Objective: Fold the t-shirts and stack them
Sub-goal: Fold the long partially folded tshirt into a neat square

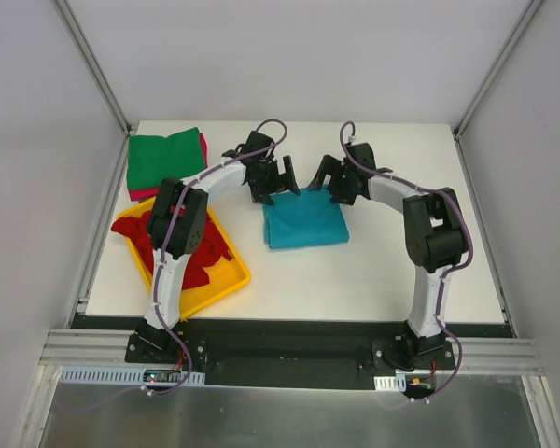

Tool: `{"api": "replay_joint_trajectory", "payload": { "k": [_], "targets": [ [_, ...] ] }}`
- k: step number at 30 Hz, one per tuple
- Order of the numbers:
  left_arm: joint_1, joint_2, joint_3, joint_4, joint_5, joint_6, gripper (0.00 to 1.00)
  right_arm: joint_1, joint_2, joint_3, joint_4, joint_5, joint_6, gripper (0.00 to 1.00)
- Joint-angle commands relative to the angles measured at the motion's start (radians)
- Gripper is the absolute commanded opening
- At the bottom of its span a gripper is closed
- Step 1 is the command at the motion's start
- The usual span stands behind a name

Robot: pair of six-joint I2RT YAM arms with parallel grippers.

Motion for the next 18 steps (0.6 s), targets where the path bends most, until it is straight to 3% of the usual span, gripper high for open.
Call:
{"api": "replay_joint_trajectory", "payload": {
  "k": [1, 11, 18],
  "targets": [
    [0.003, -0.009, -0.07, -0.034, -0.026, -0.005, 0.99, -0.005, -0.043, -0.087, -0.054, 0.052, -0.019, 0.96],
    [-0.144, -0.223, -0.313, 0.002, -0.139, 0.034, 0.99, 0.038, -0.379, -0.463, -0.035, 0.174, 0.001, 0.96],
    [-0.22, -0.377, -0.383, 0.002, -0.228, 0.018, 0.99, 0.041, -0.624, -0.569, -0.047, 0.206, 0.017, 0.96]
  ]
}}
